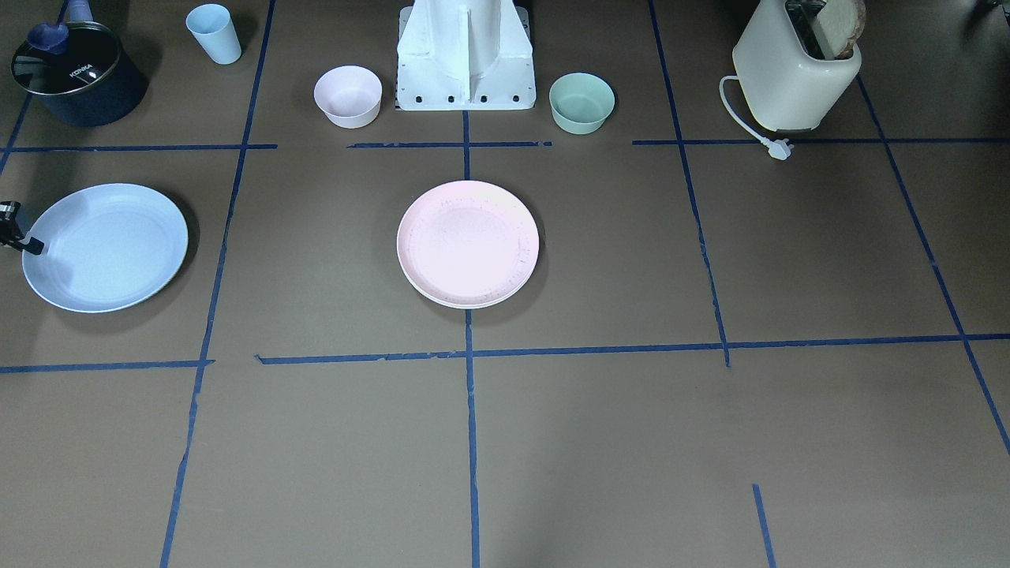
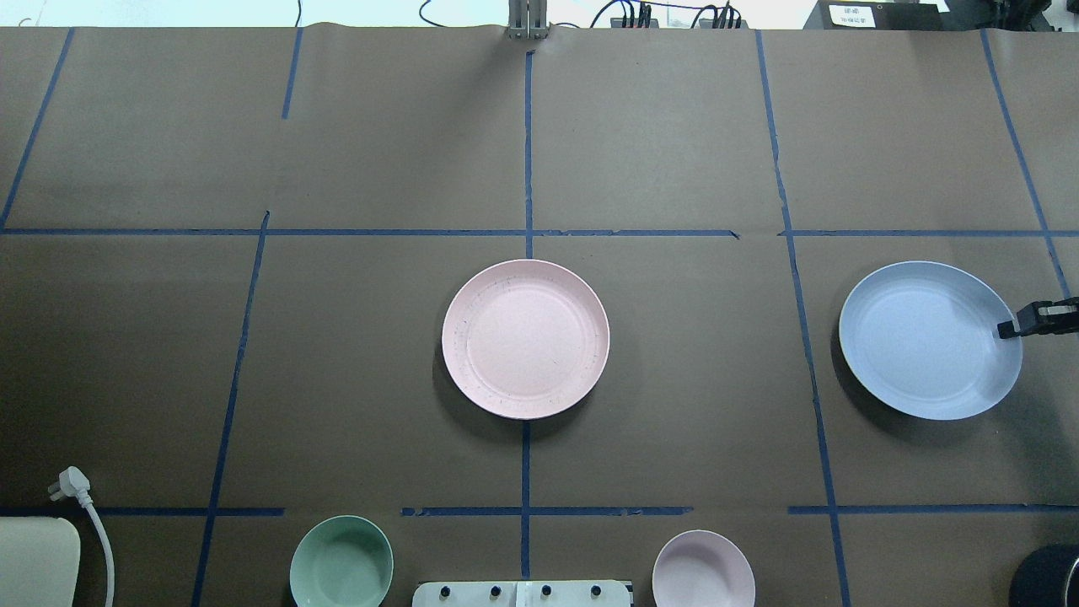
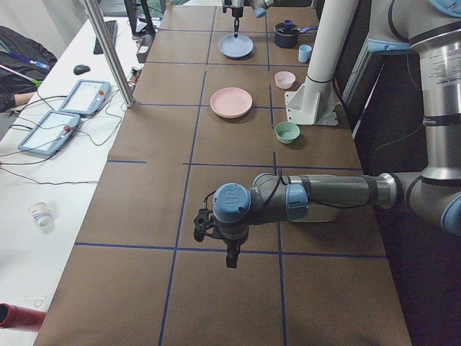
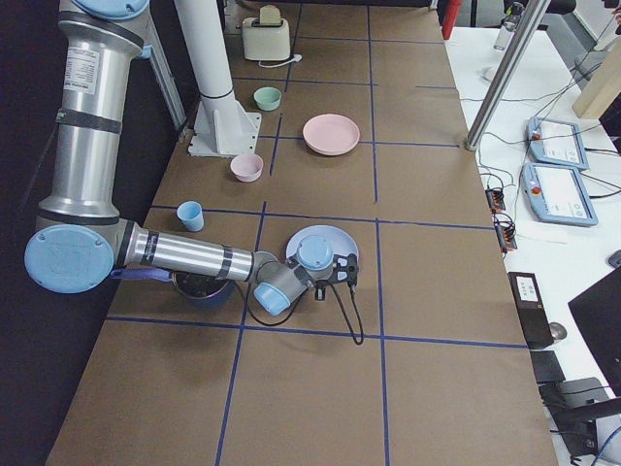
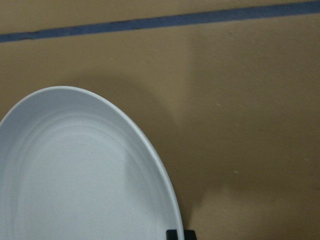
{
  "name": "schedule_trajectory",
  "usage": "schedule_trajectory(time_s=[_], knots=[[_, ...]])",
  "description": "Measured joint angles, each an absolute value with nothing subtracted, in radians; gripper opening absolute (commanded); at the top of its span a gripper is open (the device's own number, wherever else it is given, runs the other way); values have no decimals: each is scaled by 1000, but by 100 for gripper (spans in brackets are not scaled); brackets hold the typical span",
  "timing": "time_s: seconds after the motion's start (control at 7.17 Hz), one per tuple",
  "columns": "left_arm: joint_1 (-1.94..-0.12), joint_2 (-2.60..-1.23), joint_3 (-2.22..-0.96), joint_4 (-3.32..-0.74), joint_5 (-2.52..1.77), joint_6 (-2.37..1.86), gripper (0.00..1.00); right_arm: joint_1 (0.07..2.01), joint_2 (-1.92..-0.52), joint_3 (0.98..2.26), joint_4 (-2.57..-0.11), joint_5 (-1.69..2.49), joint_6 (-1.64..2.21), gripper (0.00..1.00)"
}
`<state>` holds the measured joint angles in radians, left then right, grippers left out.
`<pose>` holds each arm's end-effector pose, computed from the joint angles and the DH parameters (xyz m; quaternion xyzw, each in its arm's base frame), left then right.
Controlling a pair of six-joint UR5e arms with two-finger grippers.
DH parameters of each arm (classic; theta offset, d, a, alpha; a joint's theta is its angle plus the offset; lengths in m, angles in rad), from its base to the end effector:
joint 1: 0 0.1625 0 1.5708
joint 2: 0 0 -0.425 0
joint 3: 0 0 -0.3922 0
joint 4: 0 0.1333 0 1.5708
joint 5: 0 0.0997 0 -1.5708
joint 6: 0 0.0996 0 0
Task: Stack three plates with pink and blue
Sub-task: 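Grasp the light blue plate rim with the right gripper and lift it, then carry the light blue plate onto the pink plate and lower it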
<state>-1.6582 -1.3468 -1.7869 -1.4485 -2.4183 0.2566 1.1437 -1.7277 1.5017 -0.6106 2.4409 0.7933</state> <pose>-0.0923 -0.3815 0.6583 0.0118 0.4144 0.0502 0.9086 -0.1273 -0.4177 0.6510 0.0413 -0.5089 0.0054 0.8598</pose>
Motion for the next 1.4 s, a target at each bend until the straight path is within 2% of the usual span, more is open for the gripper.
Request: schedule_trajectory(time_s=[0.42,0.7,1.12,1.4], knots=[[-1658,-1347,-1784,-1450,-2422,254,100,1113,-1558,1599,-619,2488,1110,0],[-1658,-1348,-1785,-1449,-2422,245,100,952,-1432,1642,-641,2377,1332,0],[-1658,-1350,-1782,-1449,-2422,241,100,723,-1291,1778,-900,2149,1433,0],[-1658,-1350,-1779,-1450,-2422,241,100,578,-1231,1788,-972,1996,1466,0]])
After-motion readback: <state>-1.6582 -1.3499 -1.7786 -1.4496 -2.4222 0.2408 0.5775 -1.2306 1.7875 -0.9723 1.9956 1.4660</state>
